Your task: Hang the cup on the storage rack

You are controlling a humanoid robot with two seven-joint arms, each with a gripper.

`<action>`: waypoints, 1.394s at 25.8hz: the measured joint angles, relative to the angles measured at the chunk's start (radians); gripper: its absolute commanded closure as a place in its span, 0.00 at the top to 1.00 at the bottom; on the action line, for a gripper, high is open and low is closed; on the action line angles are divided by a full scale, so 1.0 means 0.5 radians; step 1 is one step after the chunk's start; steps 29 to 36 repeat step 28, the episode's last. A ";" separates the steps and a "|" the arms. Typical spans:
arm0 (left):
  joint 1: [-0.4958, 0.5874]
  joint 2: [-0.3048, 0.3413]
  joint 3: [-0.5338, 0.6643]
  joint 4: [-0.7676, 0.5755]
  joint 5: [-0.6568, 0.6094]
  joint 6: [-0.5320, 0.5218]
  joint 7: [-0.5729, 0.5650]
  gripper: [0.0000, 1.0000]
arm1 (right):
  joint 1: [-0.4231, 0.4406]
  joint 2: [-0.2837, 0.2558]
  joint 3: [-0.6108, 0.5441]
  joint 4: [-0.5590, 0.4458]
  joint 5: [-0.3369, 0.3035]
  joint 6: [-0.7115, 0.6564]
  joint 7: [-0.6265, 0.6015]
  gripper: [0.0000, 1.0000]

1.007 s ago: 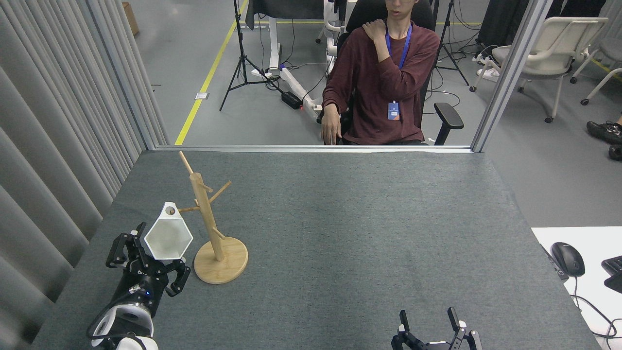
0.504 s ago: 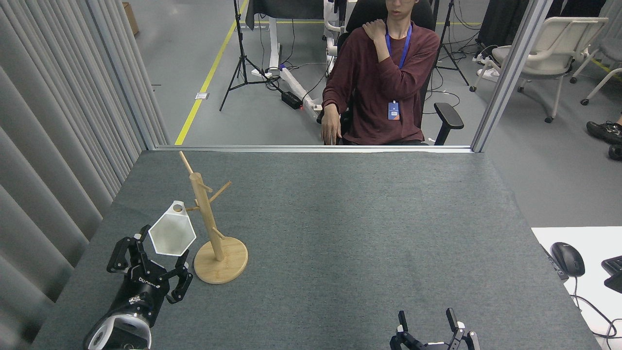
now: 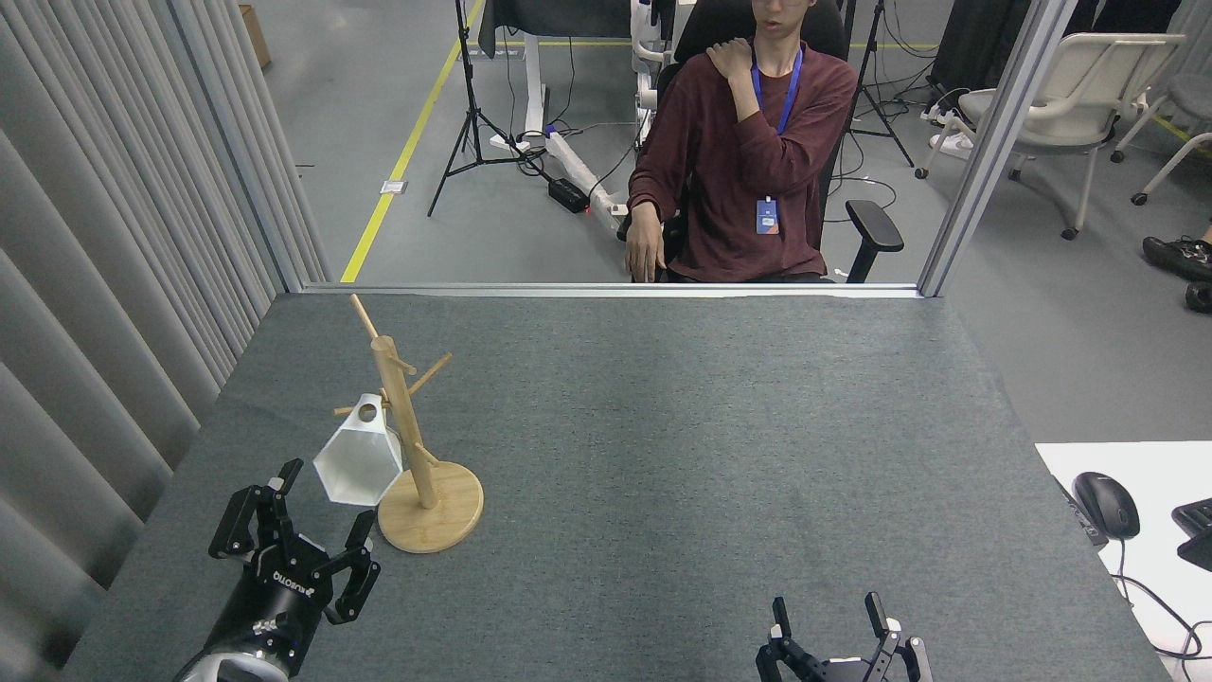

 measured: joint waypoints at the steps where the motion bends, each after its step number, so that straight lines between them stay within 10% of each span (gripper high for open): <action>1: 0.027 0.006 -0.014 -0.021 0.001 0.003 0.000 1.00 | -0.006 0.000 0.000 0.003 -0.001 0.000 -0.002 0.98; 9: 0.254 0.054 -0.079 -0.060 0.218 0.035 0.009 1.00 | -0.060 0.017 0.001 0.028 -0.002 -0.004 -0.013 0.98; 21: 0.743 0.283 -0.023 -0.080 2.025 -0.170 -0.225 1.00 | 0.194 -0.040 -0.032 -0.141 -0.011 -0.082 -0.088 0.99; 36: 0.839 0.337 -0.131 -0.092 2.156 -0.187 -0.284 1.00 | 0.434 -0.035 -0.044 -0.309 -0.011 -0.094 -0.185 0.99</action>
